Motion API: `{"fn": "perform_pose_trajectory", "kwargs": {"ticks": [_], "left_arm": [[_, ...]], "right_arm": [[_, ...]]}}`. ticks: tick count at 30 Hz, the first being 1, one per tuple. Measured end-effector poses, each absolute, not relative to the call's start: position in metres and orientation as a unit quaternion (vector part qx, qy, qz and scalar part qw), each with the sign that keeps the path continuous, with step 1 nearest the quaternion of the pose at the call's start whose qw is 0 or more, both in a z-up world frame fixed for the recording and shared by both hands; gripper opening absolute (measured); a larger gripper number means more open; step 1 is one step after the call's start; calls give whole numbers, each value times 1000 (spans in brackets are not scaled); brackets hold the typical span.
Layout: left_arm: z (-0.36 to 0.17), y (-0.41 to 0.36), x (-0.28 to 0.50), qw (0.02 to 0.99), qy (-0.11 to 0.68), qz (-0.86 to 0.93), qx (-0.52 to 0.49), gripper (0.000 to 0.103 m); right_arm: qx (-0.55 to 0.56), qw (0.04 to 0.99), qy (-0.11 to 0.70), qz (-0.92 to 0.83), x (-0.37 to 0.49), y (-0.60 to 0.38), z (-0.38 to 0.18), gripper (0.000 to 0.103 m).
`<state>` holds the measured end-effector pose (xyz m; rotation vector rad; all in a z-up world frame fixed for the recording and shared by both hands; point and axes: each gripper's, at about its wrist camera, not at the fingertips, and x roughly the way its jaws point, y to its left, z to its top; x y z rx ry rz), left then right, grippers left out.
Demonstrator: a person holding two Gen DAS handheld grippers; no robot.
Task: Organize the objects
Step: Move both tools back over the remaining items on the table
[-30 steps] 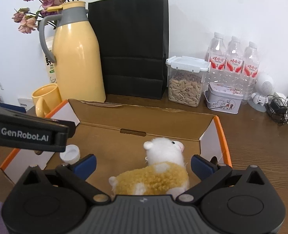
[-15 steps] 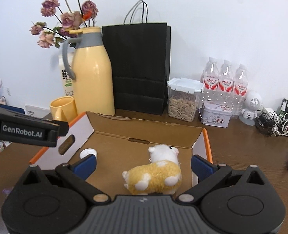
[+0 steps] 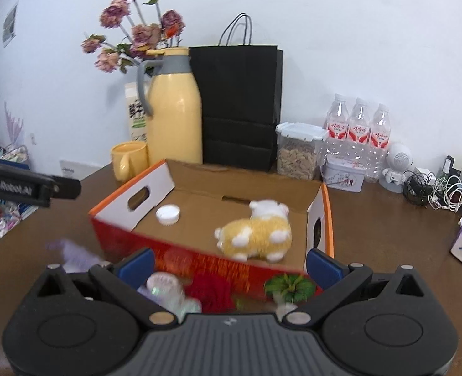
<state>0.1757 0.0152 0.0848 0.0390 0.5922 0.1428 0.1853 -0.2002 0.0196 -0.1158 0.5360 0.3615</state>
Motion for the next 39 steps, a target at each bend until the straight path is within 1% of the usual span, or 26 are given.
{"fn": "perform_pose_trajectory", "kwargs": {"ticks": [5, 12, 17, 28, 30, 31, 33, 35, 36, 38, 39], "left_arm": [[65, 31, 139, 951, 299, 82, 15, 103], [29, 58, 93, 939, 326, 112, -2, 103], [12, 77, 64, 932, 338, 128, -20, 103], [-1, 96, 30, 924, 348, 150, -43, 103], [-2, 98, 30, 923, 351, 153, -46, 103], [-3, 99, 30, 922, 351, 153, -48, 103], [-3, 99, 31, 923, 351, 152, -49, 103], [-3, 98, 30, 923, 351, 151, -48, 103], [-3, 97, 30, 923, 351, 150, -48, 103], [-4, 95, 31, 923, 351, 147, -47, 103], [-4, 94, 32, 924, 352, 146, -46, 103]], "right_arm": [[-69, 937, 274, 205, 153, -202, 0, 103], [-92, 908, 315, 259, 127, -204, -39, 103], [-94, 887, 342, 297, 127, -205, -60, 103], [-110, 849, 373, 359, 145, -183, -77, 102], [-118, 848, 368, 363, 144, -179, -79, 99], [-127, 849, 364, 362, 142, -177, -79, 94], [-133, 847, 362, 365, 140, -176, -78, 90], [-141, 846, 362, 366, 138, -175, -77, 83], [-147, 846, 361, 363, 136, -175, -76, 81], [-150, 847, 360, 362, 133, -175, -75, 74], [-150, 848, 358, 360, 131, -176, -75, 72]]}}
